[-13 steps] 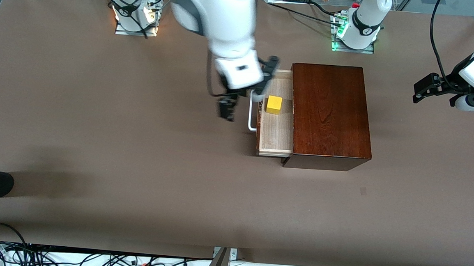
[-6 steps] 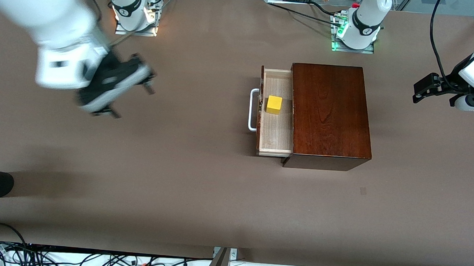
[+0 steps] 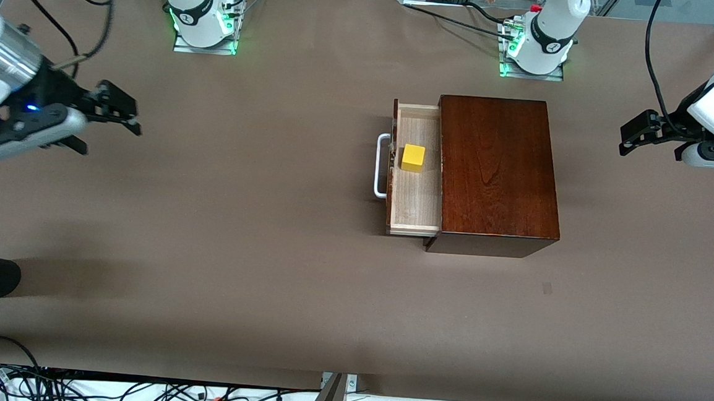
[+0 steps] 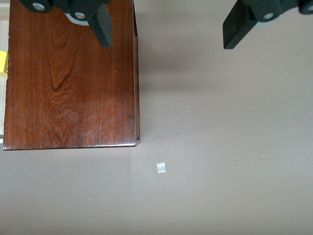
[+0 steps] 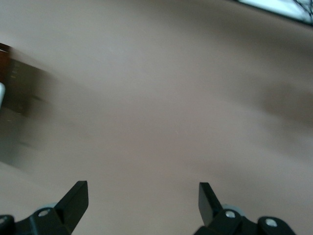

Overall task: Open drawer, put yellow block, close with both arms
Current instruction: 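Withdraw the right gripper to its rest pose, then move the left gripper to the drawer front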

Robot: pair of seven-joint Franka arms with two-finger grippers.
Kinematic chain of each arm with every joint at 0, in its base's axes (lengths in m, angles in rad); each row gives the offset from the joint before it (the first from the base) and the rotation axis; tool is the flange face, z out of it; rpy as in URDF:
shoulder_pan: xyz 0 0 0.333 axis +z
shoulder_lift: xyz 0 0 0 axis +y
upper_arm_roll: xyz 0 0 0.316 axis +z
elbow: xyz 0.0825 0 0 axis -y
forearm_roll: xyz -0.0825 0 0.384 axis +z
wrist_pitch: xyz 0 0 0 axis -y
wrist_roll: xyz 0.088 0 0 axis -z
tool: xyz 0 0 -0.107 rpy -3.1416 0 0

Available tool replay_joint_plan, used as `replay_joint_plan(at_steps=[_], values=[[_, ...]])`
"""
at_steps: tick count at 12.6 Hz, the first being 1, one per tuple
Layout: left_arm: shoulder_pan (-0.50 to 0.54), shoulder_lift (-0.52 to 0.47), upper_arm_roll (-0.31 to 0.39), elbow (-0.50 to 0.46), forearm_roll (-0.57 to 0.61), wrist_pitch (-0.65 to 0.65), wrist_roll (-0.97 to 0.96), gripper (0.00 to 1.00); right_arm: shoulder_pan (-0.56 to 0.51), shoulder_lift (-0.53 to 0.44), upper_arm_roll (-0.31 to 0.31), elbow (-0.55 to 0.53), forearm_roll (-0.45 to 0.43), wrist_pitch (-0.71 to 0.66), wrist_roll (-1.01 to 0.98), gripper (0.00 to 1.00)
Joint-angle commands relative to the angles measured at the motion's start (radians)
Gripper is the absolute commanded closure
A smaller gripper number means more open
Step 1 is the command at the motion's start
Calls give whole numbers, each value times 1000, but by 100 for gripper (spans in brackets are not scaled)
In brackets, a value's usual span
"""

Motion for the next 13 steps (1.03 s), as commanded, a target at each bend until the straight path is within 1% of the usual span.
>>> replay_joint_plan(at_steps=[1,2,3,5,8,10,12,13], values=[[-11,5,-16,2,-17,4,-10,0,-89,-117,105,-166,-68,25,117,0],[-24,24,-51,7,-20,-16,-10,0,-121,-142,125,-210,-68,48,119,0],[-30,46,-92,17,-21,-24,-10,0,-132,-154,126,-238,-67,60,119,0],[-45,113,-209,68,-17,-54,-10,0,-132,-148,122,-231,-67,50,146,0],[-48,231,-388,164,-19,-51,3,0,-135,-139,113,-226,-70,48,159,0],[-48,326,-485,236,-17,-48,70,0,-139,-139,113,-221,-68,47,177,0],[-62,415,-566,287,-17,-33,107,0,-139,-139,93,-220,-71,41,182,0],[-94,449,-582,303,-16,-7,125,0,-139,-133,93,-218,-72,41,177,0]])
